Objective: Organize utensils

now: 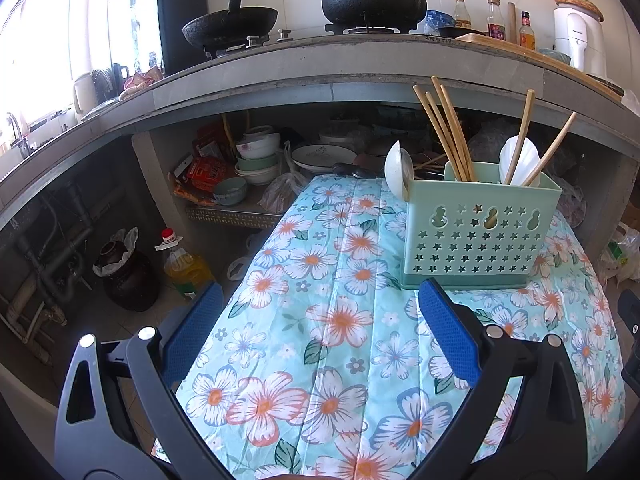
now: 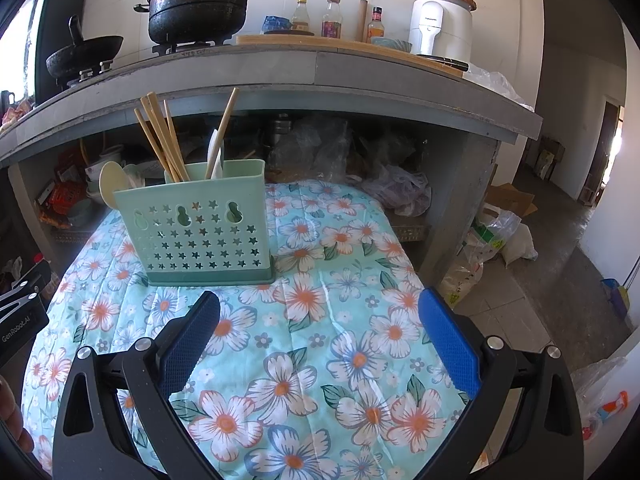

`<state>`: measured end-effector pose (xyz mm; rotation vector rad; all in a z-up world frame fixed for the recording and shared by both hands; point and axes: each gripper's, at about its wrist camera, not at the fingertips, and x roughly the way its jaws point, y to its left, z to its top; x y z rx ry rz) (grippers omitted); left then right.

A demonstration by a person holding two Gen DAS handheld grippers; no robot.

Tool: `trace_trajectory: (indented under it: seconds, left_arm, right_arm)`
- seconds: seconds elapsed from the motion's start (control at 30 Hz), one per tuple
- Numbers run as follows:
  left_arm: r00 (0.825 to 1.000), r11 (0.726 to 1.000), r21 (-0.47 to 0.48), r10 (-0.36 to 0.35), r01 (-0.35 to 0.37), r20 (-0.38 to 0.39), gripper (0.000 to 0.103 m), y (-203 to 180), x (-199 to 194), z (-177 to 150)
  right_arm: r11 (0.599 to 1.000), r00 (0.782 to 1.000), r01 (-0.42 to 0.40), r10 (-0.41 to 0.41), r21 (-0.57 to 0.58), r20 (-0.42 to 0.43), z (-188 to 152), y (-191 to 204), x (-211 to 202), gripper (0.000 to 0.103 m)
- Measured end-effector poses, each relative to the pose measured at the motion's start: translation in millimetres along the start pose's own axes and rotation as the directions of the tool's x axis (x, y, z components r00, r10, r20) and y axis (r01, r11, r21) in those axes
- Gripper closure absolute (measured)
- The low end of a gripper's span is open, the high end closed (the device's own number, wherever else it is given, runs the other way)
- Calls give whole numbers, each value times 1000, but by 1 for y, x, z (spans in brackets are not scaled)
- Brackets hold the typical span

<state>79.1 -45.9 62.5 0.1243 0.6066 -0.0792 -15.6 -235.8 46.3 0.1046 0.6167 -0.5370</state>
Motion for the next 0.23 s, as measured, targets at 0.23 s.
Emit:
trace_trajectory:
  seconds: [0.23]
  left_arm:
    - [1000,1000,-2,-4,4,-8,9,1,1,-2]
  right_arm:
    - [1000,1000,-1,1,1,-2,0,0,0,6]
